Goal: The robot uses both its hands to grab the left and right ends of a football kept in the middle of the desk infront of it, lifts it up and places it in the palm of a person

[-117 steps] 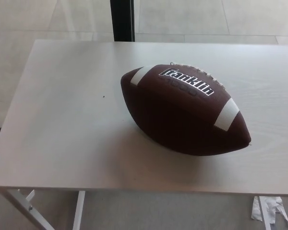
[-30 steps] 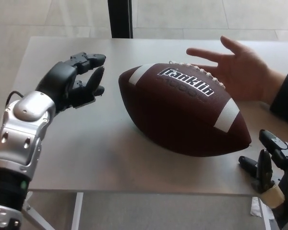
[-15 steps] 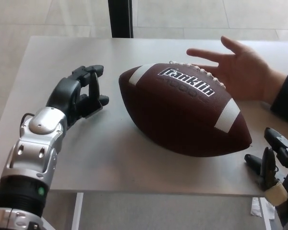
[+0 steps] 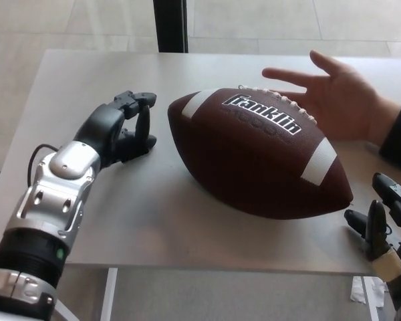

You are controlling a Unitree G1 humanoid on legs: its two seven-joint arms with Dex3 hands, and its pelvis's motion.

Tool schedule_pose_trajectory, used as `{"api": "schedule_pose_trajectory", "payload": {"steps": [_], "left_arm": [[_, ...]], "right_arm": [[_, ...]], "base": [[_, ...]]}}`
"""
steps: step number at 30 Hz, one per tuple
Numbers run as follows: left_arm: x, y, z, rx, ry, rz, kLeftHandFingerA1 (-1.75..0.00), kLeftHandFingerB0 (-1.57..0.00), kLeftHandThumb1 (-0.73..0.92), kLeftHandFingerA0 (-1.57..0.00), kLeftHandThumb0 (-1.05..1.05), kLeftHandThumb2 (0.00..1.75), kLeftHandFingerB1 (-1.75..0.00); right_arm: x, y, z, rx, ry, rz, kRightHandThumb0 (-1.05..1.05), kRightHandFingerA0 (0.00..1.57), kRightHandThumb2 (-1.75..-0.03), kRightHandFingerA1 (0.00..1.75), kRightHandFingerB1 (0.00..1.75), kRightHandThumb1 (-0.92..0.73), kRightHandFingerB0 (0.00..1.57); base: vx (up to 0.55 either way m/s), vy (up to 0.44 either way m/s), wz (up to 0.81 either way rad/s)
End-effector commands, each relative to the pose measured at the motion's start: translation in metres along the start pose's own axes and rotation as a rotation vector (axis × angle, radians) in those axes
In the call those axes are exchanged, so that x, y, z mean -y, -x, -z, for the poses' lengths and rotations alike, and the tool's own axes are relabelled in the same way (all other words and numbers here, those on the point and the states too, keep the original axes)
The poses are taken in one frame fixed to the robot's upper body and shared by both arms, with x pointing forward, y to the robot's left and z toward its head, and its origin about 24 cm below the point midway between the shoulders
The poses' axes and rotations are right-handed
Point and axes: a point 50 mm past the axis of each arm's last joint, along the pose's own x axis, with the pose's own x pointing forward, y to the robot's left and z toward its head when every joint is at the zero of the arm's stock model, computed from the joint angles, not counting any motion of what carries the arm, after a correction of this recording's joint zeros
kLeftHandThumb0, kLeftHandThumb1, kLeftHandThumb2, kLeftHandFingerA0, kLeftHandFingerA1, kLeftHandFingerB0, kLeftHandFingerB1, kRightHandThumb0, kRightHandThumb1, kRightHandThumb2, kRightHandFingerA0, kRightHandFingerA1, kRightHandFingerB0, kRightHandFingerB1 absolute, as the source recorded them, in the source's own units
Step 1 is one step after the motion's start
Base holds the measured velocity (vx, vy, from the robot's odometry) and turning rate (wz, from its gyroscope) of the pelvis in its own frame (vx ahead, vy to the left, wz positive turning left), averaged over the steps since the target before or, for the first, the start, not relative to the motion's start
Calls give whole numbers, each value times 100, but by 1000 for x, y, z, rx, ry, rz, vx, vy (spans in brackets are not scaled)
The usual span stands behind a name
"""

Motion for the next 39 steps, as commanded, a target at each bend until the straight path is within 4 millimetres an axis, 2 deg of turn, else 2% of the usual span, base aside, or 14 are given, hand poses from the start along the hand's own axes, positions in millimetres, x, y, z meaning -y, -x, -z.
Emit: {"api": "schedule_pose_trajectory", "payload": {"steps": [1,8,11,12,13,15,17,25,26,27,32,34,37,39], "left_arm": [[-1,-7,-19,52,12,-11,-55,-13,92,-39,-95,85,-37],[3,-13,-28,82,87,-46,-61,-16,81,-36,-92,119,-49],[10,-16,-24,73,124,-51,-57,-18,92,-39,-101,86,-40],[11,-16,-23,66,127,-55,-63,-15,85,-42,-95,125,-47],[9,-15,-21,63,139,-62,-59,-19,91,-44,-100,90,-40],[10,-15,-19,65,164,-63,-59,-19,92,-43,-98,88,-40],[14,-14,-13,66,222,-71,-64,-16,89,-41,-103,127,-48],[24,-7,23,-21,182,-67,-66,-19,85,-44,-98,126,-50],[24,-6,26,-28,177,-68,-62,-23,91,-45,-103,89,-44],[26,-5,29,-39,179,-69,-65,-18,87,-44,-101,127,-48],[34,-7,30,-55,203,-57,-61,-23,92,-52,-102,90,-41],[38,-8,29,-55,209,-56,-65,-19,87,-48,-97,127,-48],[44,-9,27,-48,222,-34,-60,-21,91,-51,-104,93,-40],[48,-11,22,-40,249,-21,-60,-23,92,-51,-103,87,-39]], "right_arm": [[0,-3,-2,24,-5,6,-86,44,-67,67,32,-90,31],[-5,-11,-4,25,0,-3,-89,43,-68,64,32,-88,31],[-8,-14,-7,32,-8,5,-88,43,-68,62,30,-89,30],[-9,-14,-8,32,-7,3,-84,40,-109,65,45,-70,22],[-13,-16,-9,25,-10,-2,-89,44,-67,61,31,-89,30],[-14,-17,-9,26,-13,-6,-87,40,-109,65,45,-69,21],[-15,-18,-11,27,-16,-7,-91,43,-68,59,30,-89,28],[-18,-27,-22,46,-53,12,-95,40,-86,57,37,-70,23],[-18,-28,-22,45,-56,16,-96,40,-85,57,37,-70,24],[-18,-28,-23,49,-56,21,-89,42,-67,54,29,-87,28],[-18,-33,-28,62,-54,44,-87,44,-68,56,29,-90,28],[-21,-34,-29,63,-53,48,-85,45,-67,57,30,-89,29],[-28,-35,-30,82,-66,31,-91,43,-111,66,44,-76,23],[-33,-36,-32,85,-91,26,-82,47,-67,70,33,-88,32]], "base": [[0,0,0],[0,0,0],[0,0,0],[0,0,0],[0,0,0],[0,0,0],[0,0,0],[0,0,0],[0,0,0],[0,0,0],[0,0,0],[0,0,0],[0,0,0],[0,0,0]]}}
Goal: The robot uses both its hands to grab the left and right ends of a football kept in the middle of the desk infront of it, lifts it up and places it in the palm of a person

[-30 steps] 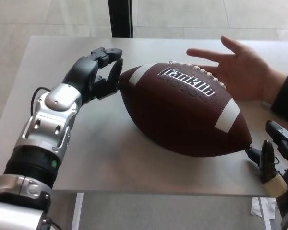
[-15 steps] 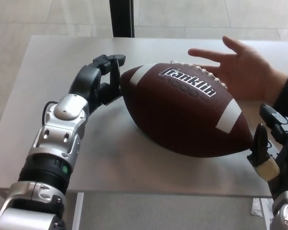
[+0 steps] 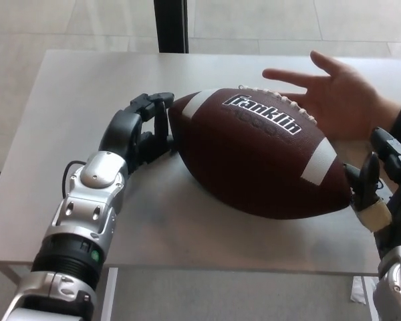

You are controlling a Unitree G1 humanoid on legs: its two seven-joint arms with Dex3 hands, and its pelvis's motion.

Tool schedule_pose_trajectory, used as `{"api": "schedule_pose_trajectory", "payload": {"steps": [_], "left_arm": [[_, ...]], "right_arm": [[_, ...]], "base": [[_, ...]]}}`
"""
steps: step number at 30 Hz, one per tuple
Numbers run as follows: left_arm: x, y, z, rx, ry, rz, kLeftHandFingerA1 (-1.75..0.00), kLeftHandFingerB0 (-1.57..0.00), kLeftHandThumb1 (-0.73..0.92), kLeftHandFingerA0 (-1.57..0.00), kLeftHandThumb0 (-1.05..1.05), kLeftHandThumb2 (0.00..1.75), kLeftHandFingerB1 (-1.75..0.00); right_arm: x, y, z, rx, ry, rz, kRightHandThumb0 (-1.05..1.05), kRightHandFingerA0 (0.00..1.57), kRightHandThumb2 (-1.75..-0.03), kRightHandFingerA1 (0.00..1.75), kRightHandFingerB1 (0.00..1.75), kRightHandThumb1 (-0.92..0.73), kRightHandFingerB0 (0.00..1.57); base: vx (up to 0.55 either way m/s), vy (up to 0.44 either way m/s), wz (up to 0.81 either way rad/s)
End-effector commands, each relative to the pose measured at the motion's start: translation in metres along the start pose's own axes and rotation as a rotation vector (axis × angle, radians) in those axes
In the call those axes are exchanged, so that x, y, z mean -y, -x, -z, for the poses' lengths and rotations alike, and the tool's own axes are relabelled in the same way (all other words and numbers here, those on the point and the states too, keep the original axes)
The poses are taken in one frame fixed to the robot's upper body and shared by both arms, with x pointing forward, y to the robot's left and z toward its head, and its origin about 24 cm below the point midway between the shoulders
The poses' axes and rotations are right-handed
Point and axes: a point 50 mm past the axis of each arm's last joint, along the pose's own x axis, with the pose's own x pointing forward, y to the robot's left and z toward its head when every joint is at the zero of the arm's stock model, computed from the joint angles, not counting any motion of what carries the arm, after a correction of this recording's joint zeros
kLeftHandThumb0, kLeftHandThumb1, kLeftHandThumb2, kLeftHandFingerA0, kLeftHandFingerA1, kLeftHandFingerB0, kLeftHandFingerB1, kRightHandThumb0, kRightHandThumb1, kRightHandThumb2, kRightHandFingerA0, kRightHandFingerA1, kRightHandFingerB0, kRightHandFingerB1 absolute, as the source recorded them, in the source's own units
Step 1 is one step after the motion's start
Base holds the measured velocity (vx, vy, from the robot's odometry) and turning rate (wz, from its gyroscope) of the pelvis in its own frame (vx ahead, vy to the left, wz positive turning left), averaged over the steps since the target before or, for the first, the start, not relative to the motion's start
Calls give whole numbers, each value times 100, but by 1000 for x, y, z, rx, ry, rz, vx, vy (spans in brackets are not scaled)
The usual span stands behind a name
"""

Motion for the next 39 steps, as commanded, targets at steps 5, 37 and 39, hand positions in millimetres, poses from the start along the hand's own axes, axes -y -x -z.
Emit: {"api": "schedule_pose_trajectory", "payload": {"steps": [5,37,39], "left_arm": [[22,-8,-7,-16,55,31,-61,-20,92,-47,-101,90,-36],[13,-6,-3,6,61,-20,-64,-21,92,-53,-103,94,-42],[15,-7,-1,-25,64,-35,-62,-26,92,-53,-93,87,-41]], "right_arm": [[-22,2,6,-19,-58,22,-95,42,-90,68,41,-72,26],[-59,-20,-26,63,-275,102,-82,48,-67,61,29,-89,28],[-65,-19,-27,55,-283,70,-84,49,-67,60,30,-88,29]], "base": [[0,0,0],[0,0,0],[0,0,0]]}}
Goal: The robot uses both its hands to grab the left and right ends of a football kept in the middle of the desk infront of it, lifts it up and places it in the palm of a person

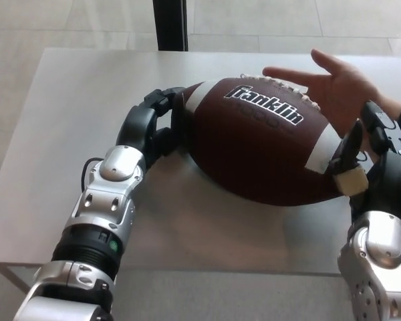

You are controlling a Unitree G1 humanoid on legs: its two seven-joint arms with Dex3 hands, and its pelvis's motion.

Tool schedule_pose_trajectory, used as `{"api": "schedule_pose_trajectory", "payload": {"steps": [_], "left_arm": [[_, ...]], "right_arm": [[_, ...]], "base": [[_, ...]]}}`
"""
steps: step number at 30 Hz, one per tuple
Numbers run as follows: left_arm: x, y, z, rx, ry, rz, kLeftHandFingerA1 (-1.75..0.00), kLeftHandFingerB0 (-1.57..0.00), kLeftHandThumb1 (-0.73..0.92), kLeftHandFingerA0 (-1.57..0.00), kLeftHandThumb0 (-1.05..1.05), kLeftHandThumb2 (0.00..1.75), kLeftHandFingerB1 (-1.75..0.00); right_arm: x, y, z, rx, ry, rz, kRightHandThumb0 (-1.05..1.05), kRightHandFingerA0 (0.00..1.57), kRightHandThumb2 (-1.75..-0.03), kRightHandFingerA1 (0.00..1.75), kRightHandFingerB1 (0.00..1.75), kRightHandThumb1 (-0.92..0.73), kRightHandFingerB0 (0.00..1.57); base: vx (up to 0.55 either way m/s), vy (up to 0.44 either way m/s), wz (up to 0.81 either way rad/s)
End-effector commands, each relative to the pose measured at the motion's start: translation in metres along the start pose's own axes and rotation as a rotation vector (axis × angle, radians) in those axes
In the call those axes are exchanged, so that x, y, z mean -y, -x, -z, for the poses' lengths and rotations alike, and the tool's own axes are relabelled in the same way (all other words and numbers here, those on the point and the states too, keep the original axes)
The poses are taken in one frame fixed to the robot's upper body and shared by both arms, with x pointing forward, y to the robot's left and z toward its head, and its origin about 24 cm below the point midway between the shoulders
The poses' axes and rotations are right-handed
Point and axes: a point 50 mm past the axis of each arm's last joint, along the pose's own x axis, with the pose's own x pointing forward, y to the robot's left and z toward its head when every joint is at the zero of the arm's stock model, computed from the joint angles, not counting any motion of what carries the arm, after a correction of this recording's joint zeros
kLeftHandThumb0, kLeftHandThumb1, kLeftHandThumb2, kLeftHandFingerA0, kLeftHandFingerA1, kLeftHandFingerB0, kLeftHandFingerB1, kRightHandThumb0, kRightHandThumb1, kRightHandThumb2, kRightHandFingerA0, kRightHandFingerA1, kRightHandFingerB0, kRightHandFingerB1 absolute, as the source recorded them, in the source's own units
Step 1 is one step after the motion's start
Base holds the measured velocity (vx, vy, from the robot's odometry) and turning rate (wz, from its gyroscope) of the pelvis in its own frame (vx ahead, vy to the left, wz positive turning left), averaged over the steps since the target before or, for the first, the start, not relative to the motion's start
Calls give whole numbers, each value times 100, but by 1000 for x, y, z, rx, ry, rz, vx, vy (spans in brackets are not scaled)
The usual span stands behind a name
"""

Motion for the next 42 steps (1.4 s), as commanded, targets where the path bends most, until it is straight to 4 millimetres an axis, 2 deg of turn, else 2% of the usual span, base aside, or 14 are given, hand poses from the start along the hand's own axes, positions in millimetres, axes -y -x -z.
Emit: {"api": "schedule_pose_trajectory", "payload": {"steps": [1,8,15,16,18,22,23,24,26,27,36,37,39,42], "left_arm": [[3,0,8,-29,1,-21,-62,-26,92,-53,-93,87,-41],[26,-1,7,-54,-190,106,-81,-32,76,-45,-53,62,-45],[51,-9,-8,-168,153,55,-59,-47,79,-58,-60,63,-42],[52,-10,-9,-181,158,59,-59,-47,77,-54,-58,63,-42],[58,-8,-9,-134,48,63,-71,-32,63,-55,-58,100,-53],[64,-5,-5,-66,-79,109,-66,-30,81,-56,-52,64,-40],[66,-4,-4,-51,-115,140,-69,-27,78,-54,-50,62,-41],[69,-3,-3,-23,-168,169,-72,-20,60,-53,-54,93,-52],[71,-1,-1,-1,-222,190,-73,-14,53,-54,-39,102,-52],[74,0,0,14,-239,205,-65,-27,74,-56,-52,62,-40],[87,4,15,7,-247,259,-67,-28,79,-58,-57,63,-40],[89,5,17,3,-245,264,-68,-28,79,-57,-57,63,-40],[89,6,21,10,-273,274,-68,-28,81,-57,-58,64,-40],[90,8,25,16,-283,279,-65,-28,81,-57,-58,64,-41]], "right_arm": [[-33,4,-9,-7,-185,-18,-84,49,-67,60,30,-88,29],[-76,16,-10,-40,-103,-256,-89,48,-66,62,32,-86,26],[-90,22,1,-93,-70,-288,-91,45,-66,68,33,-88,23],[-89,22,3,-101,-64,-274,-95,43,-111,69,45,-74,16],[-88,21,5,-112,-62,-252,-91,40,-66,68,32,-88,22],[-88,19,3,-115,-61,-281,-88,36,-67,77,32,-87,19],[-89,19,3,-107,-58,-288,-94,37,-108,73,44,-75,11],[-90,17,2,-127,-70,-295,-87,39,-66,83,32,-85,17],[-94,16,0,-130,-59,-297,-90,34,-105,70,43,-69,8],[-97,14,-1,-149,-91,-300,-88,33,-79,66,36,-67,11],[-120,10,-17,-146,-103,-344,-79,39,-65,59,24,-82,13],[-120,12,-17,-148,-105,-343,-81,40,-102,66,34,-68,8],[-122,13,-16,-175,-117,-358,-79,35,-65,58,26,-83,9],[-125,16,-12,-216,-112,-395,-85,27,-106,62,19,-70,6]], "base": [[0,0,0],[0,0,0],[0,0,0],[0,0,0],[0,0,0],[0,0,0],[0,0,0],[0,0,0],[0,0,0],[0,0,0],[0,0,0],[0,0,0],[0,0,0],[0,0,0]]}}
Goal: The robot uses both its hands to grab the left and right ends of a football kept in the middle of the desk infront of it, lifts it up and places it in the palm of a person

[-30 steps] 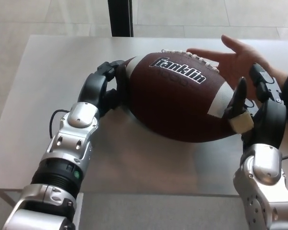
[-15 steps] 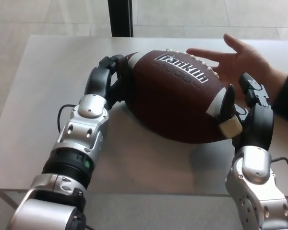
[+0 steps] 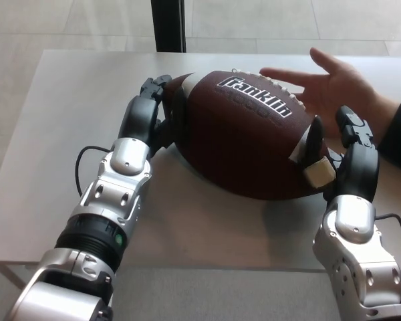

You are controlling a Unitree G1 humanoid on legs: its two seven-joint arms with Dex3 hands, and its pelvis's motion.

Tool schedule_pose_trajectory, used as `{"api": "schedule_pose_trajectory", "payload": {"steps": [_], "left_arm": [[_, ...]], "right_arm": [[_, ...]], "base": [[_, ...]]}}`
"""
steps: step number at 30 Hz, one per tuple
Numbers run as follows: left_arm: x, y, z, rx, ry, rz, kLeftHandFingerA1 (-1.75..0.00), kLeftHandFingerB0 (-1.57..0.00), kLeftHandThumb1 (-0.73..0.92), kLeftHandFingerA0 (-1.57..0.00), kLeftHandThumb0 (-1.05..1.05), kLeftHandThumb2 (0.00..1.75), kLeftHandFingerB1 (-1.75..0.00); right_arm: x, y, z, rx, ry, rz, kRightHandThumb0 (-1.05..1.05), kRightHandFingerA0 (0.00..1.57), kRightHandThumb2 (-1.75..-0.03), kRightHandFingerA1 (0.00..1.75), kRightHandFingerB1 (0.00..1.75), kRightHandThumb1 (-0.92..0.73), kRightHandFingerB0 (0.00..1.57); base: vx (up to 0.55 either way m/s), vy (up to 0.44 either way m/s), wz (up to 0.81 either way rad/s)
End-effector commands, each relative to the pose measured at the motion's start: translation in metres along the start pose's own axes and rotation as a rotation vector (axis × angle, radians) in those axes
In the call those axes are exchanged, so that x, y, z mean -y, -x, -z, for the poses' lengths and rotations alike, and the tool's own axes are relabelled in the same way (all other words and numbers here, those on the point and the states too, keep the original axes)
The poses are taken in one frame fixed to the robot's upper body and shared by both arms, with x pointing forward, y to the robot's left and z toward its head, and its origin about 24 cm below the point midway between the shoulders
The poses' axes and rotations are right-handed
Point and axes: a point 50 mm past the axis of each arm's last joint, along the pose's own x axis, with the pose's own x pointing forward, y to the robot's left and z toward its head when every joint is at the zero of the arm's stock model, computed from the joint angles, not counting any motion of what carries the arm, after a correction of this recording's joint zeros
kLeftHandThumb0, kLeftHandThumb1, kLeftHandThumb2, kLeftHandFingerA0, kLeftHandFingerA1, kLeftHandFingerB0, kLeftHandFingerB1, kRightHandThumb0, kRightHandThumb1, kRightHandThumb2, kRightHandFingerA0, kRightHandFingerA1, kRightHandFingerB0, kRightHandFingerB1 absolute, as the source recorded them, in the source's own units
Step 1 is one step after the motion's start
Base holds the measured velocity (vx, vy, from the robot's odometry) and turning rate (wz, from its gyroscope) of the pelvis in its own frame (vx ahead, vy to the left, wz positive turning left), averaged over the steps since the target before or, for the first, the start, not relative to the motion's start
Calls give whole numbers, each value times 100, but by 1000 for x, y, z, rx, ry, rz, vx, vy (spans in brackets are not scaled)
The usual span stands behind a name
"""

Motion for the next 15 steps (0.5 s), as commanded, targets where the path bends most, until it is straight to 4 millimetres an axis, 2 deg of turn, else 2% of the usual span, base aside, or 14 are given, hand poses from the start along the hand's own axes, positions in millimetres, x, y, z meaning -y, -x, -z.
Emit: {"api": "schedule_pose_trajectory", "payload": {"steps": [1,2,3,5,6,7,9,10,11,12,13,15], "left_arm": [[86,21,17,41,-119,373,-67,-25,78,-55,-56,64,-42],[88,22,13,42,-130,378,-72,-13,59,-53,-39,106,-51],[89,22,13,37,-135,380,-72,-14,58,-53,-38,106,-51],[90,23,14,40,-134,380,-72,-15,58,-54,-38,106,-52],[91,24,15,40,-136,383,-73,-15,58,-55,-38,106,-52],[94,26,17,36,-136,391,-66,-29,82,-57,-55,64,-41],[100,28,20,28,-134,400,-67,-29,84,-56,-57,65,-41],[104,31,22,20,-117,411,-67,-28,84,-56,-57,65,-41],[106,32,24,20,-118,418,-66,-28,83,-56,-57,64,-40],[107,32,24,20,-118,419,-66,-28,83,-56,-57,64,-40],[108,33,26,24,-117,422,-65,-28,82,-58,-56,64,-40],[113,35,27,23,-129,436,-67,-29,80,-59,-57,64,-40]], "right_arm": [[-96,29,-32,-70,-195,-414,-82,29,-66,58,25,-87,3],[-97,30,-31,-76,-199,-418,-83,31,-108,65,24,-69,5],[-97,31,-30,-89,-212,-422,-84,31,-67,59,25,-88,9],[-98,32,-29,-103,-242,-425,-84,33,-67,60,25,-88,11],[-98,33,-28,-112,-264,-434,-87,31,-108,63,33,-72,8],[-98,35,-26,-123,-289,-432,-85,42,-67,64,29,-86,21],[-100,36,-25,-149,-319,-439,-85,46,-66,61,30,-84,27],[-103,38,-25,-182,-337,-449,-83,43,-106,65,46,-66,21],[-106,38,-24,-195,-325,-472,-91,45,-85,62,40,-68,25],[-106,38,-24,-196,-324,-475,-91,45,-85,62,40,-68,25],[-109,39,-23,-212,-325,-499,-86,47,-66,61,34,-85,29],[-114,41,-19,-266,-321,-553,-88,48,-66,67,38,-87,28]], "base": [[0,0,0],[0,0,0],[0,0,0],[0,0,0],[0,0,0],[0,0,0],[0,0,0],[0,0,0],[0,0,0],[0,0,0],[0,0,0],[0,0,0]]}}
